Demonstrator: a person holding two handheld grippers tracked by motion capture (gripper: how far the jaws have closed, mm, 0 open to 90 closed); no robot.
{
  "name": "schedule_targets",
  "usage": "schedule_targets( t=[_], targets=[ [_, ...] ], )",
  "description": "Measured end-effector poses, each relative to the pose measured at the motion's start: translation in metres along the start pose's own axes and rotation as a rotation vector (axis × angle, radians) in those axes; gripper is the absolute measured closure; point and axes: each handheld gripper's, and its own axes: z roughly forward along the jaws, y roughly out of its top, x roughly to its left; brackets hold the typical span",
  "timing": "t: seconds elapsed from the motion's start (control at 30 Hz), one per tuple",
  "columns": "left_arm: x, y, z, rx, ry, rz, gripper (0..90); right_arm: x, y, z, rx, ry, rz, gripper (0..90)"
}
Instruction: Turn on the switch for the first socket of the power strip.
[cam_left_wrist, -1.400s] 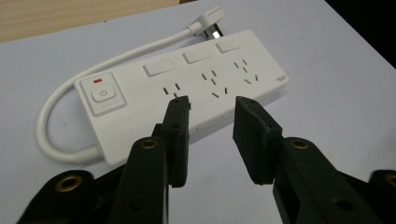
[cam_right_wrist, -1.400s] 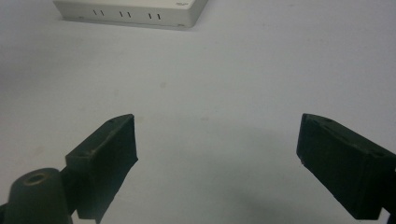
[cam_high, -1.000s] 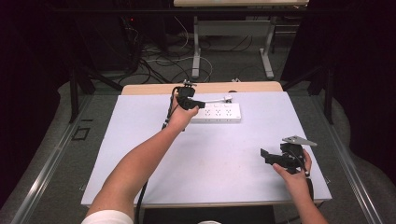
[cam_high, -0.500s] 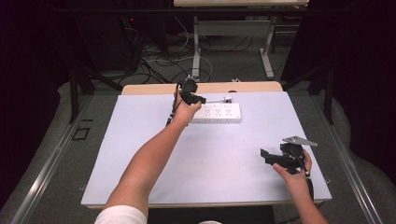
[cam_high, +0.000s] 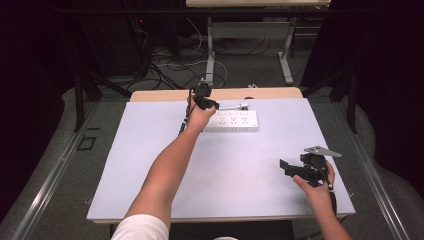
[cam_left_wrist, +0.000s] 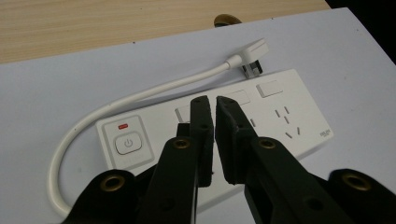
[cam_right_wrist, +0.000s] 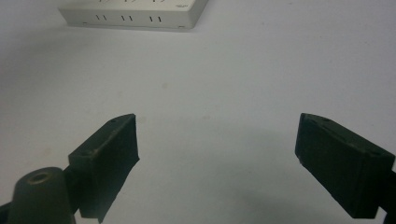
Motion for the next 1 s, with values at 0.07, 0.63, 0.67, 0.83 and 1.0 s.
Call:
schedule_targets(
  t=[0.07,0.63,0.67,0.83,1.0],
  targets=[
    [0.001,0.001,0.002,0.000,0.007,0.001,87.6,0.000,-0.001,0.000,-0.003,-0.003,0.013,13.0],
    [0.005,0.005,0.019,-0.006,0.032,-0.029,90.0,-0.001,0.001,0.000,-0.005,0.013,0.016,13.7],
    [0.006,0.005,0.019,0.000,0.036,-0.034,90.0,0.000,0.001,0.001,-0.007,0.013,0.018,13.7],
    [0.008,0.004,0.023,-0.005,0.044,-0.053,90.0,0.001,0.002,0.002,-0.001,0.022,0.012,13.7],
    [0.007,0.004,0.026,-0.008,0.052,-0.048,90.0,0.002,0.002,0.002,0.000,0.025,0.017,13.7]
  ],
)
